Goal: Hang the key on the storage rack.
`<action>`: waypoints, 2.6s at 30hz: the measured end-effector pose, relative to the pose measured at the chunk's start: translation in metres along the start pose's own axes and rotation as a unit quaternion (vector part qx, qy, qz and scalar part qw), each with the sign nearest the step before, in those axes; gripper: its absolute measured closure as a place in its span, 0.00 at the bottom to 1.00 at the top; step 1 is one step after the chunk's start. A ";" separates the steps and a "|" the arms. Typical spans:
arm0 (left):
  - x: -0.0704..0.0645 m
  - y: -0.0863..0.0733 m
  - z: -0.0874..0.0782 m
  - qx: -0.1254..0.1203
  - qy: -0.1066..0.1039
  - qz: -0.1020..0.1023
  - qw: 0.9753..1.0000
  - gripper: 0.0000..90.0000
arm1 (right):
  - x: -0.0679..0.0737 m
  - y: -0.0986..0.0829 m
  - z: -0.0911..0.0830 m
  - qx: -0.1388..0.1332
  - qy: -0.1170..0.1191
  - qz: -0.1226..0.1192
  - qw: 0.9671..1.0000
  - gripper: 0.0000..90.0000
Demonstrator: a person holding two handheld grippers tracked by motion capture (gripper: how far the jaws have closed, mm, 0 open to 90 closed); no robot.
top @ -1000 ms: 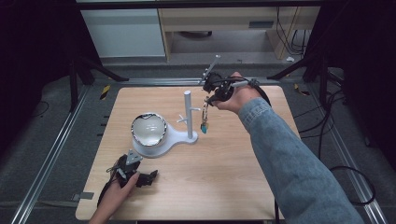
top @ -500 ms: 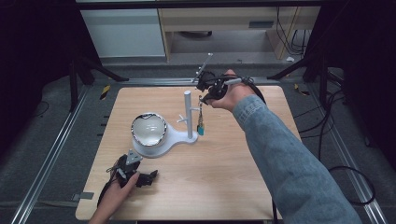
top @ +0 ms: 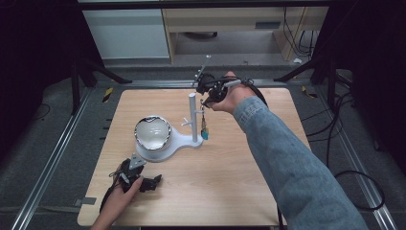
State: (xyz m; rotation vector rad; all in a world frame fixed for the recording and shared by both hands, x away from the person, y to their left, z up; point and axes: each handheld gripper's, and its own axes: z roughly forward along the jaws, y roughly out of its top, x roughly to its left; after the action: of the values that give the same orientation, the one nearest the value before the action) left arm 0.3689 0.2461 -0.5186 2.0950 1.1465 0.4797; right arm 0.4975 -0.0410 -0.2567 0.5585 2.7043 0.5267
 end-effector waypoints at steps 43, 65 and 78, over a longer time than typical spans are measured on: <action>0.000 0.000 0.000 0.000 0.000 0.000 1.000 0.00 | -0.016 0.004 0.025 0.028 0.032 0.013 0.999 0.98; 0.000 0.000 0.000 -0.001 -0.001 0.000 1.000 0.00 | -0.023 -0.008 0.012 -0.005 0.023 0.039 0.999 0.78; 0.000 0.000 0.000 0.000 -0.001 0.001 1.000 0.00 | -0.036 -0.025 0.001 -0.027 -0.017 0.065 0.997 0.51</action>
State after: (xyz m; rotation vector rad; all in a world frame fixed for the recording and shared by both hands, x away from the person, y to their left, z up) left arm 0.3687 0.2464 -0.5185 2.0969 1.1442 0.4779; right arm 0.5208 -0.0777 -0.2593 0.7251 2.6258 0.6165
